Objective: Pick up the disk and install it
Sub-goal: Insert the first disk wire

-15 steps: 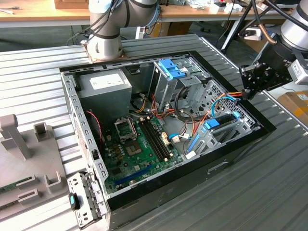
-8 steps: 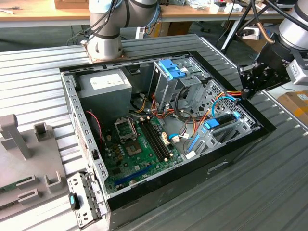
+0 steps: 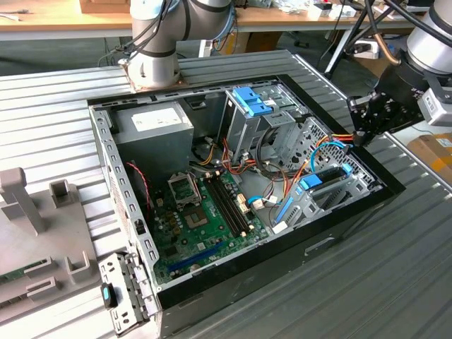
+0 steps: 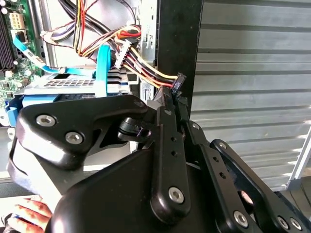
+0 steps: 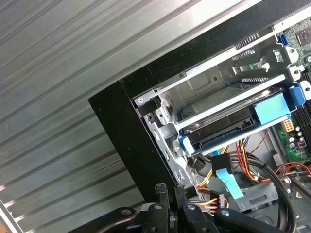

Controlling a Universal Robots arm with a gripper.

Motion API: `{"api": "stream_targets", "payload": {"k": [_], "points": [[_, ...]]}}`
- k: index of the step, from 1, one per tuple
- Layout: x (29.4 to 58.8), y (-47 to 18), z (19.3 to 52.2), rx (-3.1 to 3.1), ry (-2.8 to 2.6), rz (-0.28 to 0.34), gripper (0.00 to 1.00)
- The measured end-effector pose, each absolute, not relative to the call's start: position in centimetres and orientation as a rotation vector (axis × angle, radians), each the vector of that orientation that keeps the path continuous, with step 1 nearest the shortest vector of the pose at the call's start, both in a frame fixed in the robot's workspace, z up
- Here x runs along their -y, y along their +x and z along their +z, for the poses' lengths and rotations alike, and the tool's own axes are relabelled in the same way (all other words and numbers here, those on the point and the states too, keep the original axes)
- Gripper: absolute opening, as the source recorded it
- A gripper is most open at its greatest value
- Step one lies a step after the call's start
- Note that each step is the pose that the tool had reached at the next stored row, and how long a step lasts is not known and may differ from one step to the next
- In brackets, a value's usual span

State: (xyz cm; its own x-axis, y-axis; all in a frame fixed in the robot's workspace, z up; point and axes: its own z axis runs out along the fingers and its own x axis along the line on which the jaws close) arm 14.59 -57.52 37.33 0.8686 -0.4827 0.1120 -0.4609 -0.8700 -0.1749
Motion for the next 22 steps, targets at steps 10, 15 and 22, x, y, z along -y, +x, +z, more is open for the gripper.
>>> {"api": "stream_targets", "payload": {"k": [10,15,22], "points": [[57.52,13.98,37.12,-0.919,-2.855,-0.243,0.16],[57.52,13.93,37.12,-1.058,-2.811,-0.251,0.16],[57.52,13.91,37.12,-1.229,-2.745,-0.259,0.16]]}}
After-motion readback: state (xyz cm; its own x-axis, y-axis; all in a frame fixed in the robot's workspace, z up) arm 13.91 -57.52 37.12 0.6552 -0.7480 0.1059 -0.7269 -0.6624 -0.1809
